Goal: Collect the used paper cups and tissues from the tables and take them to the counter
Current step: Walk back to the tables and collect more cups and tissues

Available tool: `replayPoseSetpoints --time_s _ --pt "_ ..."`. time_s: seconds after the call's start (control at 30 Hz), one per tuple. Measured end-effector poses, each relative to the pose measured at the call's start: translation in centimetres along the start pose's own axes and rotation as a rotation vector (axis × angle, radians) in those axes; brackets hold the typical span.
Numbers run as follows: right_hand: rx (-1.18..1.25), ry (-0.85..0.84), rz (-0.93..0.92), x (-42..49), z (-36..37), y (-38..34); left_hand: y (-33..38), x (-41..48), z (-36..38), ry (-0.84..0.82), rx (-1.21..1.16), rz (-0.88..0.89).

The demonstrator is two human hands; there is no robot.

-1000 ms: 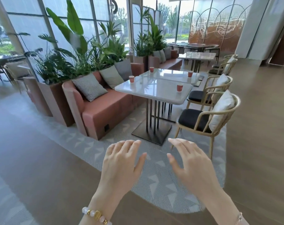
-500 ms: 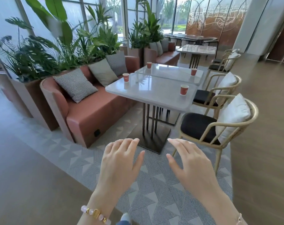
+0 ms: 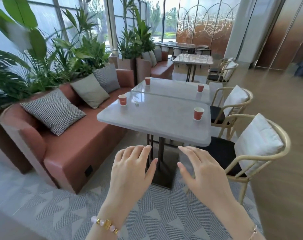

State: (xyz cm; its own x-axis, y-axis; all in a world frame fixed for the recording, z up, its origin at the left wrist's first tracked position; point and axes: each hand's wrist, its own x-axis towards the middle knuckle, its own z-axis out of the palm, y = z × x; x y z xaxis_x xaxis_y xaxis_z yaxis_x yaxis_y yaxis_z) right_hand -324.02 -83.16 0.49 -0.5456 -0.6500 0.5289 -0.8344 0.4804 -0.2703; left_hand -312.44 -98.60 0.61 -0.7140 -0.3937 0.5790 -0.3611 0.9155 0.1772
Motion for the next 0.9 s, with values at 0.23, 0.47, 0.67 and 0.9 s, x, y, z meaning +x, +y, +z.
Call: replayPoseSetpoints --time_s 0.23,0.47,0.67,0.9 --pt "-0.017 0.009 0.008 7.7 5.6 1.6 -5.2 6.2 4.2 0.001 0.017 -0.003" --pt "0.02 0.018 -0.007 18.8 12.2 5.5 -9.4 16.4 10.8 -0.006 0.034 0.01" --pt "-0.006 0.052 -0.001 27.8 16.6 9.3 -11.7 26.2 16.1 -0.047 0.025 0.036" --pt "-0.042 0.049 0.024 33.9 20.0 13.7 -12.9 33.1 21.5 -0.127 -0.015 0.049"
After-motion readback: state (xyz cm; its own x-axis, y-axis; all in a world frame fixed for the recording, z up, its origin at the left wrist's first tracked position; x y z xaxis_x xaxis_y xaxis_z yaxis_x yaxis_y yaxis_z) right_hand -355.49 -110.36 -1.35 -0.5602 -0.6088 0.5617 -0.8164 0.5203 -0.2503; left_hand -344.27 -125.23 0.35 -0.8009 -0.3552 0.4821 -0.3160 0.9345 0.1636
